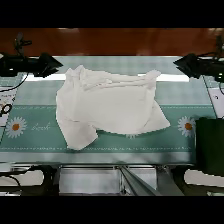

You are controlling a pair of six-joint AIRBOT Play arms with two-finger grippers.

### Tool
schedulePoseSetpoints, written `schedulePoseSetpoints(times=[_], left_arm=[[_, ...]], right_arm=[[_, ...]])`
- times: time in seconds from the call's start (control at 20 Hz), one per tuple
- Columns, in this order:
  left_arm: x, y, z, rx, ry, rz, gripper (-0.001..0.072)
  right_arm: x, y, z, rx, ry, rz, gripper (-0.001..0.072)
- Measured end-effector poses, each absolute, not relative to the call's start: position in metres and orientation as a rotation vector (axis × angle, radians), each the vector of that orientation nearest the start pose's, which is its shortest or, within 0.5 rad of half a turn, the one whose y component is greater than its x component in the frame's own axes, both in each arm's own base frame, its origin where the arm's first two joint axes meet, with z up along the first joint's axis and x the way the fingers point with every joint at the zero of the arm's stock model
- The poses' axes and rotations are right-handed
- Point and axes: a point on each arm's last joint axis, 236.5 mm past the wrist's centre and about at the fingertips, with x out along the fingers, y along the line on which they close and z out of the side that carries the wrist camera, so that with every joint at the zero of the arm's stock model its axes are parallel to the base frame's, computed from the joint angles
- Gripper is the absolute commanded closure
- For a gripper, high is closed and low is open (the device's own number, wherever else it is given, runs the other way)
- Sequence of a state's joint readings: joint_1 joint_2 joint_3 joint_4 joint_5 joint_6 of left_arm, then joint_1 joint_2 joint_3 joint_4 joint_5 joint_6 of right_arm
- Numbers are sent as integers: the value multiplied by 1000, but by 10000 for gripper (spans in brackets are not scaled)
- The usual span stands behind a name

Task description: Fold the shirts.

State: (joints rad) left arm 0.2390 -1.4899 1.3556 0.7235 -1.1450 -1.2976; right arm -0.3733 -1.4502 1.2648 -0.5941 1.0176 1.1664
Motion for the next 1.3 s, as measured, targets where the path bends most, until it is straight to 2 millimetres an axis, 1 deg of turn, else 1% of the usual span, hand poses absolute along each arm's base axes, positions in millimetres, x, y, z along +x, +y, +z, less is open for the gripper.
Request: schedulePoseSetpoints(times=[0.1, 0.2, 0.25, 0.3, 0.4, 0.45, 0.55, 0.6, 0.7, 0.8, 0.95, 1.1, 1.3], left_arm=[[449, -36, 64, -665, 1079, -355, 197], [423, -28, 65, -652, 1100, -324, 197], [407, -26, 61, -645, 1113, -302, 197], [391, -23, 54, -642, 1121, -271, 197], [360, -19, 32, -659, 1146, -216, 197], [342, -17, 16, -675, 1174, -185, 198], [311, -12, -15, -744, 1229, -123, 197], [298, -8, -29, -786, 1251, -88, 197], [279, -4, -47, -864, 1279, -42, 197], [269, -2, -60, -931, 1299, -14, 198], [259, -5, -78, -1006, 1351, 3, 197], [259, -11, -91, -1076, 1380, -10, 197], [272, -22, -97, -1143, 1358, -49, 198]], right_arm=[[460, -33, 75, 727, 886, 260, 306], [421, -55, 66, 701, 960, 206, 306], [401, -63, 58, 700, 991, 172, 306], [380, -70, 48, 707, 1011, 129, 306], [345, -75, 25, 728, 1043, 63, 306], [330, -72, 12, 752, 1056, 41, 306], [308, -63, -12, 795, 1085, 8, 306], [301, -59, -20, 808, 1098, 4, 306], [291, -51, -31, 831, 1117, 1, 306], [286, -45, -35, 846, 1125, 4, 306], [281, -39, -38, 861, 1140, 15, 306], [278, -36, -39, 867, 1150, 23, 306], [276, -34, -40, 871, 1158, 29, 306]])
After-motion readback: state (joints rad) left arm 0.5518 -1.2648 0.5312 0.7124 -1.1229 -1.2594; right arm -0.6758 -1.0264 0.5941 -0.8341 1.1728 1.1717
